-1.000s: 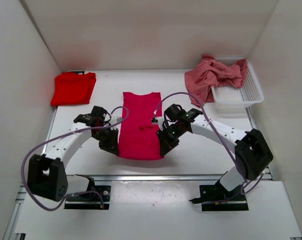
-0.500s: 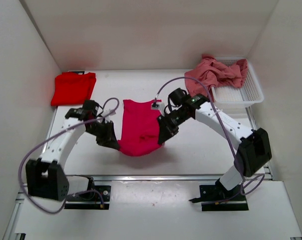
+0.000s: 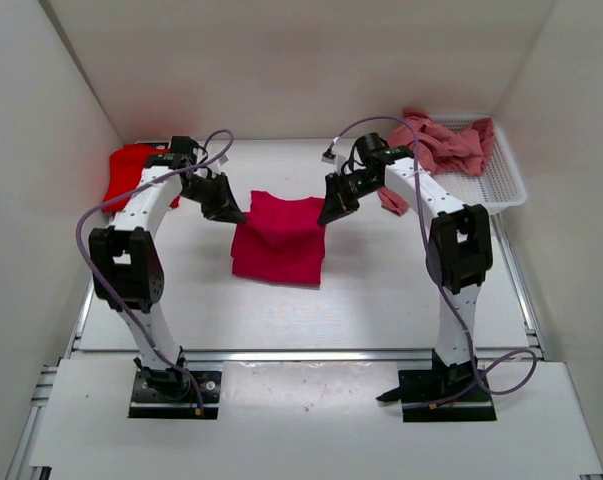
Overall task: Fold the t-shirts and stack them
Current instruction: Fold the long partially folded tshirt into a neat square, then smooth out wrinkles on the folded tshirt
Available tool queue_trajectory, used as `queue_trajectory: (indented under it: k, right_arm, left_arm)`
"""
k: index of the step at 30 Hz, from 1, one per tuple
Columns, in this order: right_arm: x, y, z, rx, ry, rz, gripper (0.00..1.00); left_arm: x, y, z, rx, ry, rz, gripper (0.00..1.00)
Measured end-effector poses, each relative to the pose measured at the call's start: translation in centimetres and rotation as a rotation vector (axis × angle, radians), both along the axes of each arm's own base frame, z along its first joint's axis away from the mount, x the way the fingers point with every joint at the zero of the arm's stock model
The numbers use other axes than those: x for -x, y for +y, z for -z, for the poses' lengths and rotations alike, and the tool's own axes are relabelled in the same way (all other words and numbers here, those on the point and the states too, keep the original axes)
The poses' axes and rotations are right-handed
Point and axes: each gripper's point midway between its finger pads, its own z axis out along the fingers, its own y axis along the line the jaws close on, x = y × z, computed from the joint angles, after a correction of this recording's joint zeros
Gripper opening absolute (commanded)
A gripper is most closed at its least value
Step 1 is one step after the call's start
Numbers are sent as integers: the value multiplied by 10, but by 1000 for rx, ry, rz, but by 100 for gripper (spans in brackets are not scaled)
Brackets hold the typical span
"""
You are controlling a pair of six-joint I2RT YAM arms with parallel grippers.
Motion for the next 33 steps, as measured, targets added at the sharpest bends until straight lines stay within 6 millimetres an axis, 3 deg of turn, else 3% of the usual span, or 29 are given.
queue_trajectory:
  k: [6, 15, 18, 19, 21, 23, 26, 29, 31, 33]
  right_arm:
    - [-43, 2, 7, -14, -48, 30, 0]
    - [-61, -2, 32, 15, -19, 63, 0]
    - [-77, -5, 39, 44, -35, 93, 1]
    - [-84, -6, 42, 60, -46, 105, 6]
    - [-100, -11, 49, 113, -69, 147, 30]
    - [-118, -19, 54, 178, -112, 196, 30]
    - [-142, -41, 63, 312, -181, 286, 30]
    - [-160, -62, 65, 440, -248, 363, 32]
    - [-167, -69, 62, 474, -287, 382, 45]
    - [-172, -70, 57, 480, -329, 373, 53]
  left_arm:
    - [-32, -3, 20, -1, 18, -18, 2]
    - [-75, -7, 30, -8, -26, -32, 7]
    - [-91, -7, 31, -13, -62, -37, 12]
    - [-94, -7, 32, -15, -67, -39, 17]
    - [-96, -7, 35, -20, -70, -40, 38]
    - [-99, -7, 37, -23, -76, -35, 66]
    - [-112, -9, 39, -28, -109, -23, 88]
    - [-140, -4, 37, -79, -204, 0, 88]
    - [-158, 2, 31, -138, -299, 27, 89]
    - [-163, 9, 25, -190, -369, 64, 90]
